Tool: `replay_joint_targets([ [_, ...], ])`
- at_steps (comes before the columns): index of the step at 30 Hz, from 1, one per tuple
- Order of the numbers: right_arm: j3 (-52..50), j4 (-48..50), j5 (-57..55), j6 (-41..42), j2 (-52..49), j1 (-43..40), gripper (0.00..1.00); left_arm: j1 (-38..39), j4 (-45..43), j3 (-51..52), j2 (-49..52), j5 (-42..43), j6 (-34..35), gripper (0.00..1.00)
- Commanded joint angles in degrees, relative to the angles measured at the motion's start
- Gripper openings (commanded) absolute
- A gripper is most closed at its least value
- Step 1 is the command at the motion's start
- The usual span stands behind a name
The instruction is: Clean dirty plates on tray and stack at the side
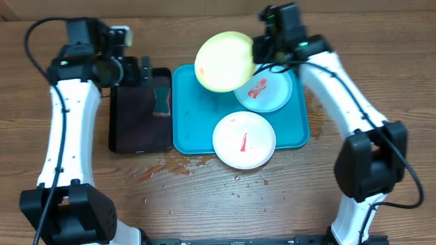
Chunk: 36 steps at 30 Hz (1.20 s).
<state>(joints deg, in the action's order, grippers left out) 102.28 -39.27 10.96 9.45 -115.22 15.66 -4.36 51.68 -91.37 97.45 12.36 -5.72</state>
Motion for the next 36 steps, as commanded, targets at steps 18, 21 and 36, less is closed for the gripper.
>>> replay_joint_targets([
  [18, 1.66, -5.86, -23.47, 3.3, 5.64, -2.64, 0.04, 4.37, -1.16, -0.98, -1.36, -3.08, 2.56, 1.0],
  [21, 1.68, -3.78, -35.41, -0.81, 6.78, 2.12, 0.04, 4.35, -1.33, -0.98, -1.36, -5.99, 2.54, 1.0],
  [36, 1.55, 6.97, -71.71, -25.66, 6.82, 24.72, 0.04, -8.63, -5.03, -0.98, -1.36, 4.42, 0.94, 1.0],
])
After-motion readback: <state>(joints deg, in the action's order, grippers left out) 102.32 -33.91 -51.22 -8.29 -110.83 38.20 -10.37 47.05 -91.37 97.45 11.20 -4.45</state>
